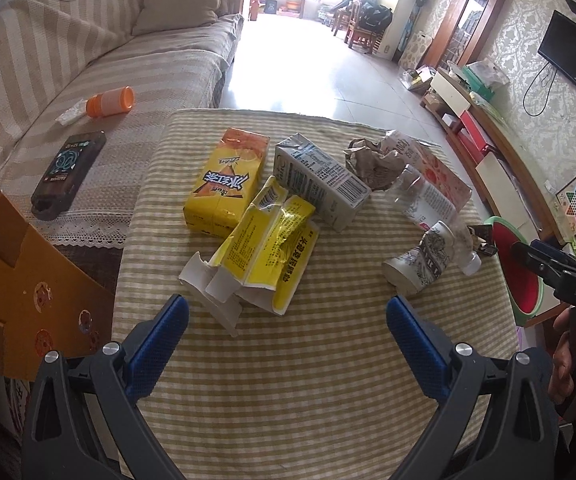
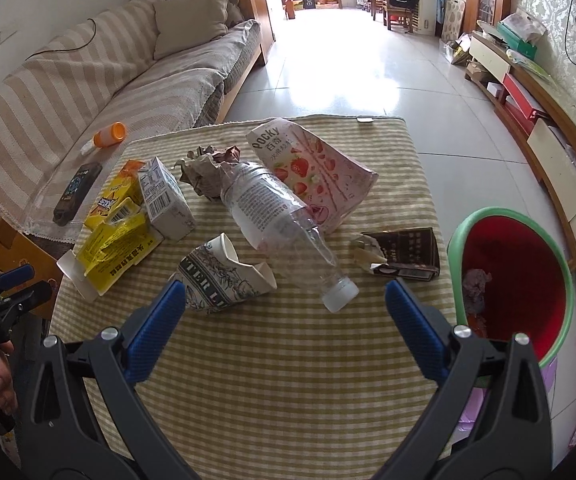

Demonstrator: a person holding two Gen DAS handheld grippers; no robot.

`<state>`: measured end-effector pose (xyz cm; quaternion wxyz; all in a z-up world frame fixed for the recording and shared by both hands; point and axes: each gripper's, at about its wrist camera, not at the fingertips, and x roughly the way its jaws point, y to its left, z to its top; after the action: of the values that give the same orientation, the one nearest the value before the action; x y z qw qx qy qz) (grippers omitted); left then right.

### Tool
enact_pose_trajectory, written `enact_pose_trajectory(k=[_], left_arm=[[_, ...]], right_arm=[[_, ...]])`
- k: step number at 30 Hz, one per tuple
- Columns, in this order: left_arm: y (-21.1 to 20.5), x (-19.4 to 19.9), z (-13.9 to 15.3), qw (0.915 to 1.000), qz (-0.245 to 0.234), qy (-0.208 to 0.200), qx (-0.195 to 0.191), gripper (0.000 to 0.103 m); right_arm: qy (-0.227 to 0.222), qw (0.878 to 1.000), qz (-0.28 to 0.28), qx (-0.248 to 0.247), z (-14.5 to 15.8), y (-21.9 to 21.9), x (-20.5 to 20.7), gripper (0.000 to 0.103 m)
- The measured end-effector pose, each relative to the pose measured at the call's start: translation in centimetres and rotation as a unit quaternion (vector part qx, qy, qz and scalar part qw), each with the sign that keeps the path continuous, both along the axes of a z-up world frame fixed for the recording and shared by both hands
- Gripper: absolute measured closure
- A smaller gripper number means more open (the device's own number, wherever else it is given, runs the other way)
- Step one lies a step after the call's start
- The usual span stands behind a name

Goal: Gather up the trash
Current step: 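Move both open tools back over the table toward the bottle and yellow wrapper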

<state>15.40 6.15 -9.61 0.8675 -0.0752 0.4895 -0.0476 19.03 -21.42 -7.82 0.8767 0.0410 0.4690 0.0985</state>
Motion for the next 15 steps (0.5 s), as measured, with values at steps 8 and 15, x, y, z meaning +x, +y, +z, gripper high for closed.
enact_pose_trajectory(k=[8, 15], left_arm=[[1.3, 3.5, -2.5, 0.9993, -0.008, 0.036, 0.002, 0.008], [1.7, 6.0, -4.3, 0.9985, -0.010, 0.052, 0.011, 0.008]], right_arm=[[0.009, 1.000, 0.012, -0.014, -1.8, 1.1, 3.1, 0.005], [0.009, 0.999, 0.027, -0.046, -3.3, 2.3, 6.1, 0.006]])
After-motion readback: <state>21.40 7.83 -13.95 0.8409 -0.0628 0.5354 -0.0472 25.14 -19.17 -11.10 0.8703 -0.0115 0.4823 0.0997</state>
